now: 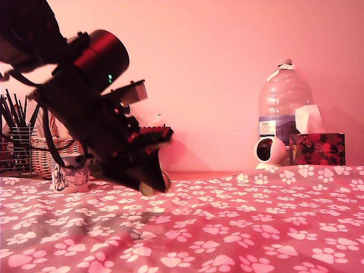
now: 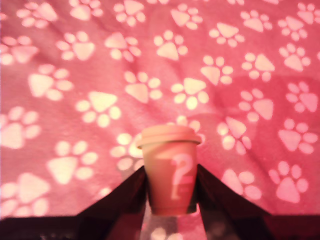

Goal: Pick the coffee capsule and then drop it inside the coffee cup in front of you

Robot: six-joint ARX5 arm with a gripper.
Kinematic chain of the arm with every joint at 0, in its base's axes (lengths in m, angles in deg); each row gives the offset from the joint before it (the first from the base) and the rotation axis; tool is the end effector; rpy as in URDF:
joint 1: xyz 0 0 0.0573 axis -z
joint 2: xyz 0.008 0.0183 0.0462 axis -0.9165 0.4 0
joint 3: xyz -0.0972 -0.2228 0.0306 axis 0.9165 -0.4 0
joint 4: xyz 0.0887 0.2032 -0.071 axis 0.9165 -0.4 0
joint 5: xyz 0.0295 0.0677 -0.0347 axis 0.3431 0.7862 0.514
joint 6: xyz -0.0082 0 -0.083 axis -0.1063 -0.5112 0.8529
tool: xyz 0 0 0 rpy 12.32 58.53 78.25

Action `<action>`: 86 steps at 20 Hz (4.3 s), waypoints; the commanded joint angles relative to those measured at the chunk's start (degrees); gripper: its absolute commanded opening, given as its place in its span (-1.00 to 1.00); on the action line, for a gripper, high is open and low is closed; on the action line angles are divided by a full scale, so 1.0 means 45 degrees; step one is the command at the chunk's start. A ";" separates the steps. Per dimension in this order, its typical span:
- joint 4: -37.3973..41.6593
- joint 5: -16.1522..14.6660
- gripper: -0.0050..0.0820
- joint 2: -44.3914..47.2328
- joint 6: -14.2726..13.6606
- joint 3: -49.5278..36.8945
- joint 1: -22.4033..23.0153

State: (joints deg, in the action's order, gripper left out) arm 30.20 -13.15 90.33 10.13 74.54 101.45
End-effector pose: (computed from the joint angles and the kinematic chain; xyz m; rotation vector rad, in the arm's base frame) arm 0.2764 -0.2042 0.1214 0.0670 0.8179 -0.6393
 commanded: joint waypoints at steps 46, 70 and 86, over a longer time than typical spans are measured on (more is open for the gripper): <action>-0.1515 0.0000 -0.35 -0.3609 -0.0447 -0.0053 -0.5013; -0.2021 0.0039 -0.35 -0.3594 -0.0869 0.1117 -0.6377; -0.6154 0.0044 -0.35 -0.0442 -0.0743 0.5761 -0.6596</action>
State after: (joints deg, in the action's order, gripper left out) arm 2.16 -13.06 87.21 6.55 98.64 71.99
